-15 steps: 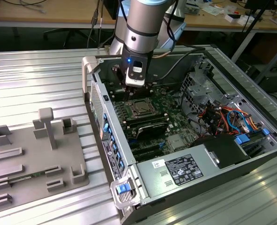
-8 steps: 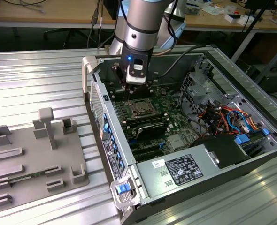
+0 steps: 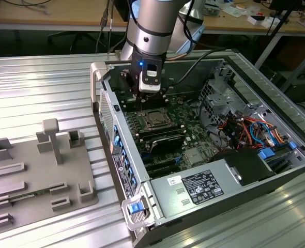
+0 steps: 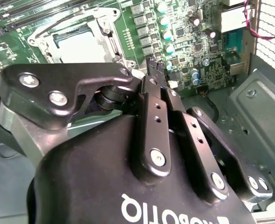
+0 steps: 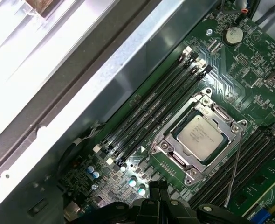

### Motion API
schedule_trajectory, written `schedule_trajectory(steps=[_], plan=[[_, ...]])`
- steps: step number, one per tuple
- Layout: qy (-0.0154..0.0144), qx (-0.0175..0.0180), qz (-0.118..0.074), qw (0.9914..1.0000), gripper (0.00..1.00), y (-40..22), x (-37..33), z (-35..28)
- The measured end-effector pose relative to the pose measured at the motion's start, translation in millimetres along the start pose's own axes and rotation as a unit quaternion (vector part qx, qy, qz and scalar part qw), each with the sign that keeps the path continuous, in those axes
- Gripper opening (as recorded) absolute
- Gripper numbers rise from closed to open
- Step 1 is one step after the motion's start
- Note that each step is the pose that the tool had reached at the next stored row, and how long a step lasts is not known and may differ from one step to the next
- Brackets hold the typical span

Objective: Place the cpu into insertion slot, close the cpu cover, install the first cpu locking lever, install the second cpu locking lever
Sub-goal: 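Install the first cpu locking lever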

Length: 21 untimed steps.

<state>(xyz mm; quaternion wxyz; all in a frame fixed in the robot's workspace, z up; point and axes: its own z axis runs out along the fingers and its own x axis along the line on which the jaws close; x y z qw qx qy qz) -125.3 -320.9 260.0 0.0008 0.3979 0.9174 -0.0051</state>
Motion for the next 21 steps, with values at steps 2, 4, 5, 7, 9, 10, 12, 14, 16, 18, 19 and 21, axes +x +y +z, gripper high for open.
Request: schedule_trajectory(steps=[2,4,5,7,9,10,12,14,16,18,19,21], plan=[[0.0000,0.0001,0.000,1.00000,0.11,-0.8,1.3,-0.1],[0.0000,0.0001,0.000,1.00000,0.11,-1.3,2.3,-0.1],[0.0000,0.0001,-0.001,1.00000,0.11,-1.1,2.6,-0.1],[-0.0001,0.0000,-0.006,0.99998,0.11,-0.3,3.4,-0.1],[-0.0002,-0.0001,-0.026,0.99966,0.11,-0.1,3.6,-0.1],[-0.0004,-0.0002,-0.047,0.99890,0.11,-0.1,3.7,-0.1],[-0.0006,-0.0004,-0.073,0.99732,0.11,0.6,4.4,0.0],[-0.0007,-0.0003,-0.078,0.99698,0.11,2.0,5.9,-0.1],[-0.0007,-0.0003,-0.078,0.99697,0.11,2.3,6.3,-0.1],[-0.0007,-0.0004,-0.078,0.99698,0.11,2.9,6.8,-0.1],[-0.0007,-0.0004,-0.078,0.99698,0.11,2.9,6.8,-0.1],[-0.0007,-0.0004,-0.078,0.99697,0.11,2.9,6.9,-0.1]])
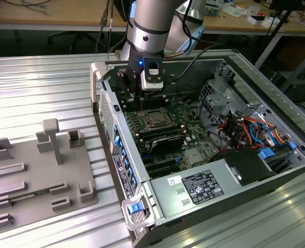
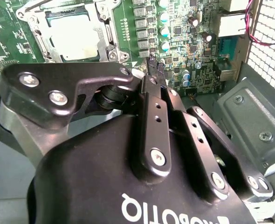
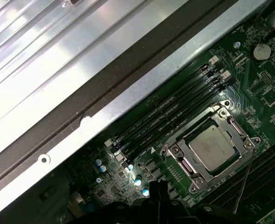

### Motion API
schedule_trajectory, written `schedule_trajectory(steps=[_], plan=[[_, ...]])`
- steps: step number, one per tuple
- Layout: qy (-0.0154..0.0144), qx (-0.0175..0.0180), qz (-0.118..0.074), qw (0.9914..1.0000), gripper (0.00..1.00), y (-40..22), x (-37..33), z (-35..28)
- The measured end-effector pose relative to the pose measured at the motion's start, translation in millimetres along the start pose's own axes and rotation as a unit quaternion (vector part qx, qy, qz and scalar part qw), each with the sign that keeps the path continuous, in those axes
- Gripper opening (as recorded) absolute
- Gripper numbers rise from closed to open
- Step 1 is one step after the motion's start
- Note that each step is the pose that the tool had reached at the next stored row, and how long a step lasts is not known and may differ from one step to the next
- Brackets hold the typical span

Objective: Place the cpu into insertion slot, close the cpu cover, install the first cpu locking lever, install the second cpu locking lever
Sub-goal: 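Install the first cpu locking lever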

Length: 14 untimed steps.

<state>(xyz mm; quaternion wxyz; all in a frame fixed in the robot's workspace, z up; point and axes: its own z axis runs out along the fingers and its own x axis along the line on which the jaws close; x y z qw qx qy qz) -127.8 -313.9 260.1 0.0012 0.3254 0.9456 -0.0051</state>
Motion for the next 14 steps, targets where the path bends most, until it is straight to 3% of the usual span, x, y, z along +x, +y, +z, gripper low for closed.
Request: schedule_trajectory(steps=[8,9,10,11,14], plan=[[0.0000,0.0000,0.000,1.00000,0.11,0.3,0.2,0.0],[-0.0002,0.0000,-0.020,0.99981,0.11,0.8,1.0,0.0],[-0.0004,-0.0002,-0.037,0.99930,0.11,8.6,3.3,-0.2],[-0.0006,-0.0002,-0.058,0.99832,0.11,11.6,5.1,-0.3],[-0.0006,-0.0003,-0.063,0.99803,0.11,14.7,4.7,-0.3]])
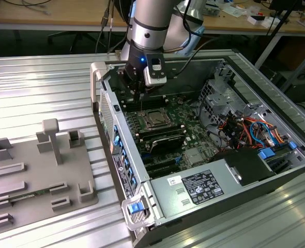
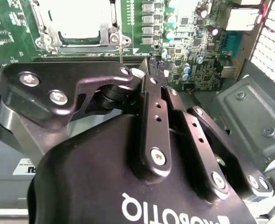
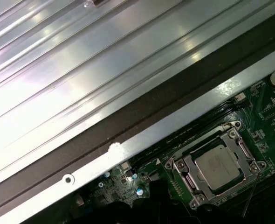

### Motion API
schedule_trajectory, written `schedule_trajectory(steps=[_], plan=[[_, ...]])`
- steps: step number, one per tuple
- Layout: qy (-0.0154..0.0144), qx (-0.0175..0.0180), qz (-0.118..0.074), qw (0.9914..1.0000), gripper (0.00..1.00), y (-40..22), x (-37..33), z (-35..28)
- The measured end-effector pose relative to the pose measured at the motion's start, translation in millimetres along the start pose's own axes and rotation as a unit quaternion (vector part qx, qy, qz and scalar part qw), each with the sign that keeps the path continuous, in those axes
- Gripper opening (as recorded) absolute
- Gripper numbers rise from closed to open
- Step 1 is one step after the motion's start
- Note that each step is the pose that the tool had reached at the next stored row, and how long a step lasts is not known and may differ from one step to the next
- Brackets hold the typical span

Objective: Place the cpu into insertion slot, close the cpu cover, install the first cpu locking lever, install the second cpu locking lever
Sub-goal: 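Install the first cpu locking lever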

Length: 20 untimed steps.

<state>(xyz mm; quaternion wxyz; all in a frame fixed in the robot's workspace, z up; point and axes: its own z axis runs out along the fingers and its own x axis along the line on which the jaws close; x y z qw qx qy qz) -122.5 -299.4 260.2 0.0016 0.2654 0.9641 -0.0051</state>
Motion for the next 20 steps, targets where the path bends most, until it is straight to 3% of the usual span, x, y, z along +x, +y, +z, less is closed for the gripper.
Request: schedule_trajectory(steps=[10,14,17,20], plan=[[-0.0001,-0.0001,-0.010,0.99995,0.11,10.6,-13.9,0.5],[-0.0002,-0.0001,-0.023,0.99974,0.11,11.5,-15.2,0.9],[-0.0005,-0.0004,-0.059,0.99828,0.11,12.4,-16.6,1.5],[-0.0007,-0.0004,-0.083,0.99656,0.11,13.3,-18.3,2.1]])
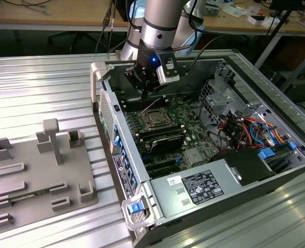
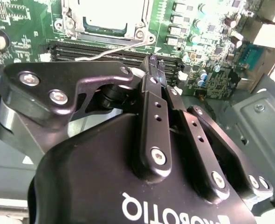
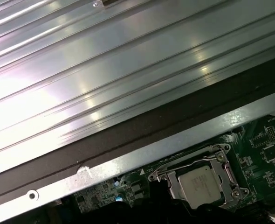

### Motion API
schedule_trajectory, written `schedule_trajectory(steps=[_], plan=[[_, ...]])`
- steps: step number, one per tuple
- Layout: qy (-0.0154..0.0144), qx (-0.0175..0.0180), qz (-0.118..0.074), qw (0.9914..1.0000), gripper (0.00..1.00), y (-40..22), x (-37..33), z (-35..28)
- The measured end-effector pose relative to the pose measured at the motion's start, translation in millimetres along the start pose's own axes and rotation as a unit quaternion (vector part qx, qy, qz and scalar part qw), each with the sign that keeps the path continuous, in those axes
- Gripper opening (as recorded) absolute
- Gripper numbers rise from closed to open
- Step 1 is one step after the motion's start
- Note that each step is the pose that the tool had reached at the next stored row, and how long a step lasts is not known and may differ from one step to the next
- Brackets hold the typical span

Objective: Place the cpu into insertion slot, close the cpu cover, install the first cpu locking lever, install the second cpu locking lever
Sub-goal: 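Install the first cpu locking lever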

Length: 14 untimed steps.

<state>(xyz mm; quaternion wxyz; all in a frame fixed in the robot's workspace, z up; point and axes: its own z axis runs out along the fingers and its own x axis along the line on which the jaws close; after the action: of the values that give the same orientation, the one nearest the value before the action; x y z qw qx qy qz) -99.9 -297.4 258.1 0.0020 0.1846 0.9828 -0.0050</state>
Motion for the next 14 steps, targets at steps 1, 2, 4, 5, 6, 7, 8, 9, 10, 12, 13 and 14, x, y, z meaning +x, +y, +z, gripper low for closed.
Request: schedule_trajectory(steps=[1,2,4,5,6,7,8,9,10,12,13,14], plan=[[0.0000,0.0000,-0.009,0.99996,0.11,0.0,-0.1,0.1],[-0.0001,0.0000,-0.018,0.99985,0.11,0.1,-0.1,0.3],[-0.0003,-0.0002,-0.036,0.99934,0.11,0.2,-0.4,0.7],[-0.0005,-0.0003,-0.048,0.99885,0.11,0.3,-0.7,0.9],[-0.0005,-0.0003,-0.053,0.99858,0.11,0.3,-0.8,1.0],[-0.0006,-0.0004,-0.057,0.99836,0.11,0.5,-1.2,1.2],[-0.0006,-0.0004,-0.060,0.99818,0.11,0.7,-1.7,1.3],[-0.0006,-0.0004,-0.062,0.99808,0.11,0.8,-2.0,1.3],[-0.0006,-0.0004,-0.062,0.99807,0.11,0.8,-2.0,1.3],[-0.0006,-0.0004,-0.062,0.99806,0.11,0.8,-2.0,1.3],[-0.0006,-0.0004,-0.063,0.99804,0.11,0.8,-2.1,1.3],[-0.0006,-0.0004,-0.063,0.99804,0.11,0.8,-2.0,1.3]])
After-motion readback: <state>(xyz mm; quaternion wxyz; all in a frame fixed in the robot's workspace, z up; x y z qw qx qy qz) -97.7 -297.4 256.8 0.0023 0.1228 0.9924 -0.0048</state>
